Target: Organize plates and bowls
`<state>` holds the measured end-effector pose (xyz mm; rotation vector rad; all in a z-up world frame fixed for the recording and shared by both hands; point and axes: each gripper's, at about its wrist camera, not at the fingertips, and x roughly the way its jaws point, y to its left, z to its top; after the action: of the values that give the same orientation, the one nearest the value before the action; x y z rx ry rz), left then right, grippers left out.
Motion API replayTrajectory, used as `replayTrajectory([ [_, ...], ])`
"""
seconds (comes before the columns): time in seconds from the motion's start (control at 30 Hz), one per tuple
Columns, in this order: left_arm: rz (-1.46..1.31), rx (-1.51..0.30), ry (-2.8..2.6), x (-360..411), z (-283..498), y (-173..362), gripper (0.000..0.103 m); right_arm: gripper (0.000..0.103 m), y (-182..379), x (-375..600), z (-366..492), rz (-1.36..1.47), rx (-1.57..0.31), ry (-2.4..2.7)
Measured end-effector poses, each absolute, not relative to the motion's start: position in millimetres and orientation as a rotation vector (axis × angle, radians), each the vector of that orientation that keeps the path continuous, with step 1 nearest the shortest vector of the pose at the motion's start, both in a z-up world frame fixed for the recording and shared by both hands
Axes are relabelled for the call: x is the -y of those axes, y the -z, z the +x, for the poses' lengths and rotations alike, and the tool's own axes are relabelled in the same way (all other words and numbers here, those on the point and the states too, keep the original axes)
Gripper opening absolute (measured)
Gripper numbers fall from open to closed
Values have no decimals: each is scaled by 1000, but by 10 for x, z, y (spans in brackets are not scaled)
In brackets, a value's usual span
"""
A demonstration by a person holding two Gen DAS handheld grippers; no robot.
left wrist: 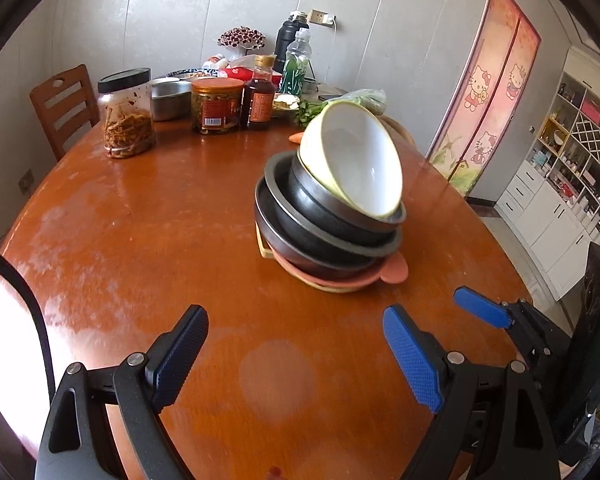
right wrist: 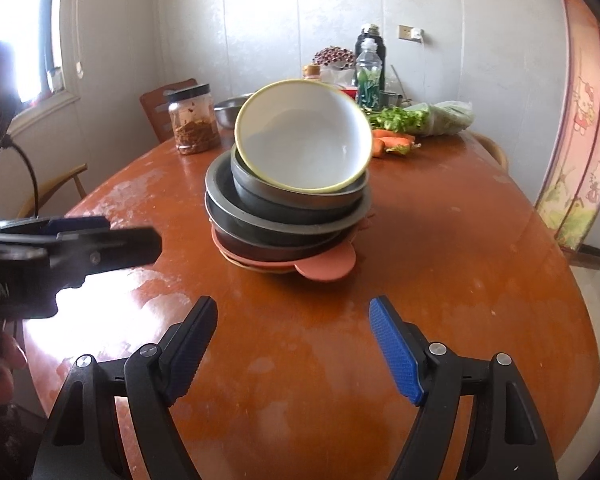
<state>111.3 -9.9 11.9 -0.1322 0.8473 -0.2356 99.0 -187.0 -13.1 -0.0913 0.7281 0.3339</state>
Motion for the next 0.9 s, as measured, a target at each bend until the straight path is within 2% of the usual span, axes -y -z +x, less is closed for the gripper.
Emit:
replayTrajectory([
  [0.9,-126,-856,120,211,565,255,91,80,309,2064,395,-58,-697,-316],
])
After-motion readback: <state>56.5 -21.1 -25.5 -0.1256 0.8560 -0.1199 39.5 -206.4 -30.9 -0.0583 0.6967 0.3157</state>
